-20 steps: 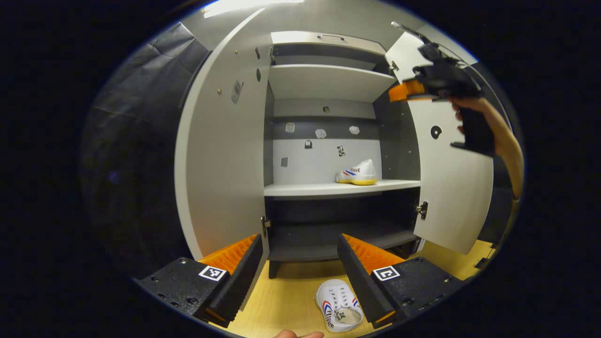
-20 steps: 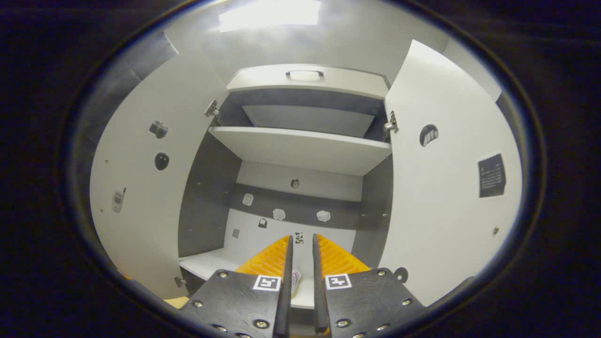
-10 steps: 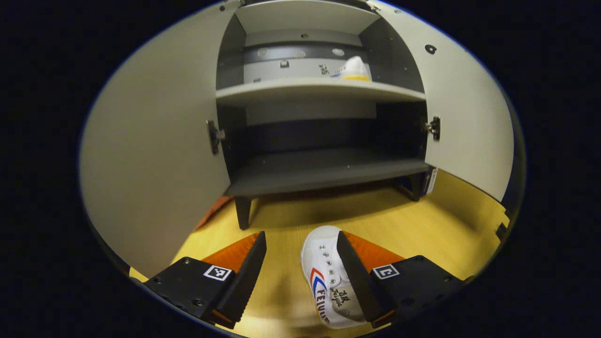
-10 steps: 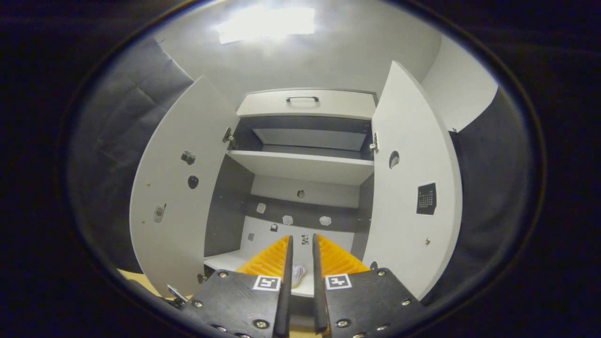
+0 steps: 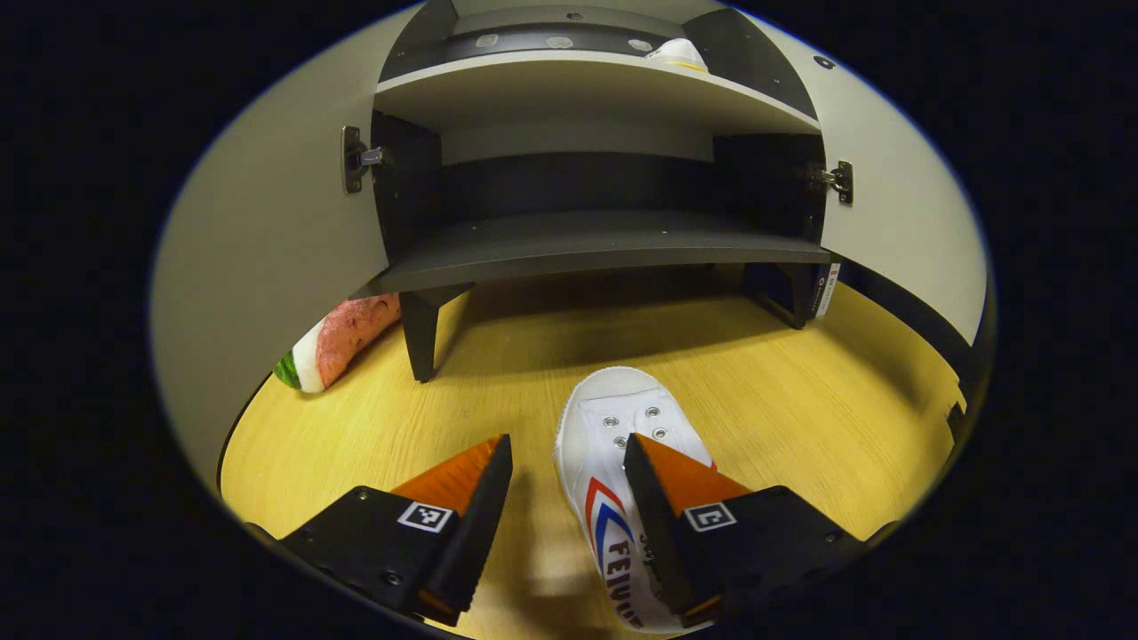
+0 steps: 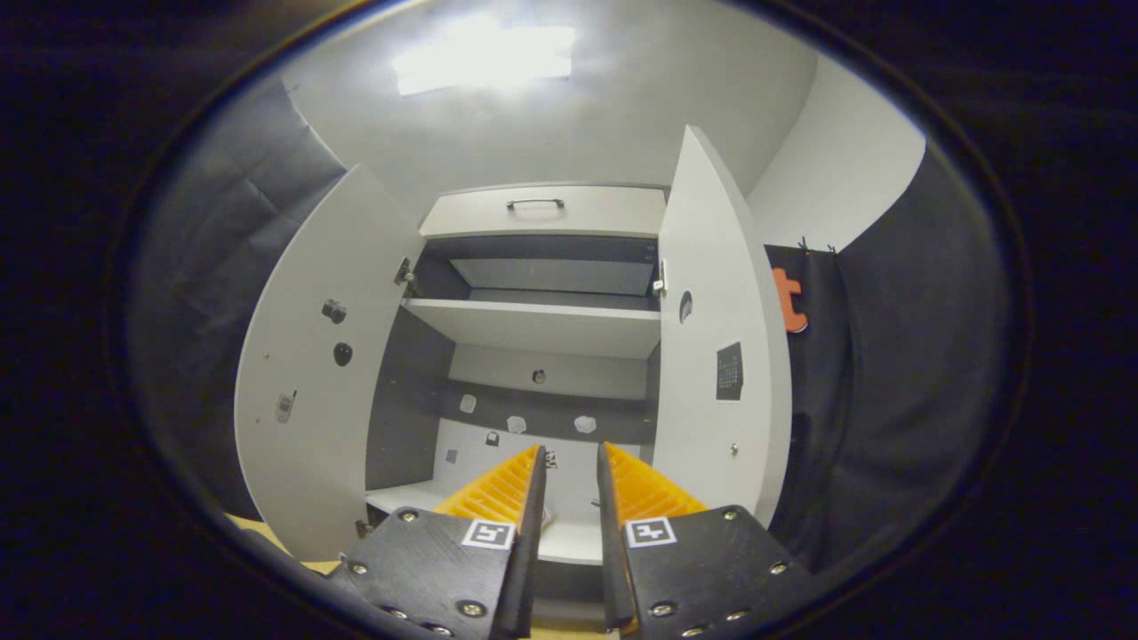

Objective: Grab one shoe with the right hand and put it into the shoe cabinet, grab the other shoe with the left hand and put it into the shoe cabinet; then close the right door with the right hand and the left door with the left hand.

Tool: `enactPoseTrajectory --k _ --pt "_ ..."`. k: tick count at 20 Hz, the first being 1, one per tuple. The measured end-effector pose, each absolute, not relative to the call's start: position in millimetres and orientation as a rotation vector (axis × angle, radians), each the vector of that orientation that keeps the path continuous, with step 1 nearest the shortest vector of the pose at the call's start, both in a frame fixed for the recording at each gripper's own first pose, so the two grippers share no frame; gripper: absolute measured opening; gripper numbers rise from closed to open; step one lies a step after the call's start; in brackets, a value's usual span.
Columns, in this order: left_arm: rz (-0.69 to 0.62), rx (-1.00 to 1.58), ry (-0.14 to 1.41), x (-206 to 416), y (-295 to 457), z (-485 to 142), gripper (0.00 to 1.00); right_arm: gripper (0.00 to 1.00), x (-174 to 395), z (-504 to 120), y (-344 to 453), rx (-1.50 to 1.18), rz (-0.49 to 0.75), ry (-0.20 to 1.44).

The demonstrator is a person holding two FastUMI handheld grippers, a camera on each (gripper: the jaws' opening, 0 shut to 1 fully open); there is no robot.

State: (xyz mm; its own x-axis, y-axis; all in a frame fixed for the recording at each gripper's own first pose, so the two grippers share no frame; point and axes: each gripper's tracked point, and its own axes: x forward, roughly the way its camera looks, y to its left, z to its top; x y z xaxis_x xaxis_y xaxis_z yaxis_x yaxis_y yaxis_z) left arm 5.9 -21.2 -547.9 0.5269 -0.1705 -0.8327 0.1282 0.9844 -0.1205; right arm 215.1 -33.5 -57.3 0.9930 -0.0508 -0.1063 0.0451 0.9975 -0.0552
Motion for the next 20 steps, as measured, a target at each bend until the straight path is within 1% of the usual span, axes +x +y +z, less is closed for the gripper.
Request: enactPoseTrajectory --k 1,2,3,4,5,7,10,13,14,15,16,18,20 --pt "-0.188 -0.06 1.002 4.8 -24.9 -548.3 0.76 0.3 215.3 -60.8 -36.2 -0.046 -0.051 0.114" --pt "-0.185 -0.075 1.004 3.5 -28.2 -550.2 0.6 0.3 215.8 -65.0 -38.6 -0.041 -0.054 0.122" --pt "-0.169 -0.078 1.021 1.4 -29.3 -552.9 0.57 0.3 216.7 -69.6 -41.0 -0.036 -0.056 0.13" --pt "-0.155 -0.066 1.028 -0.5 -28.5 -553.8 0.45 0.31 216.9 -73.9 -42.7 -0.029 -0.056 0.14" --pt "-0.144 -0.052 1.025 0.3 -28.6 -554.1 0.41 0.31 215.5 -77.6 -42.9 -0.018 -0.054 0.149" --pt "-0.115 -0.032 1.033 -1.0 -26.7 -554.1 0.42 0.31 213.5 -82.9 -43.5 0.011 -0.045 0.167" --pt "-0.065 -0.045 1.043 -1.8 -29.2 -555.4 0.41 0.3 210.3 -83.1 -49.7 0.024 -0.053 0.165" --pt "-0.043 -0.018 1.05 -3.1 -27.6 -553.4 0.31 0.3 203.6 -77.9 -53.8 0.018 -0.065 0.15" --pt "-0.021 -0.013 1.037 -3.3 -26.8 -552.0 0.2 0.3 201.7 -75.7 -55.5 0.014 -0.069 0.142" --pt "-0.018 -0.012 1.025 -0.7 -27.4 -550.3 0.12 0.3 199.3 -72.9 -57.7 0.008 -0.076 0.132" --pt "-0.028 -0.003 1.007 -0.7 -27.5 -550.9 0.02 0.3 197.3 -70.3 -60.1 0.001 -0.084 0.122" --pt "-0.042 -0.037 0.991 2.0 -26.8 -547.1 0.01 0.31 193.5 -66.8 -63.3 -0.017 -0.099 0.109" --pt "-0.045 -0.144 0.983 6.8 -30.2 -539.8 0.01 0.3 193.2 -67.2 -65.9 -0.021 -0.106 0.107"
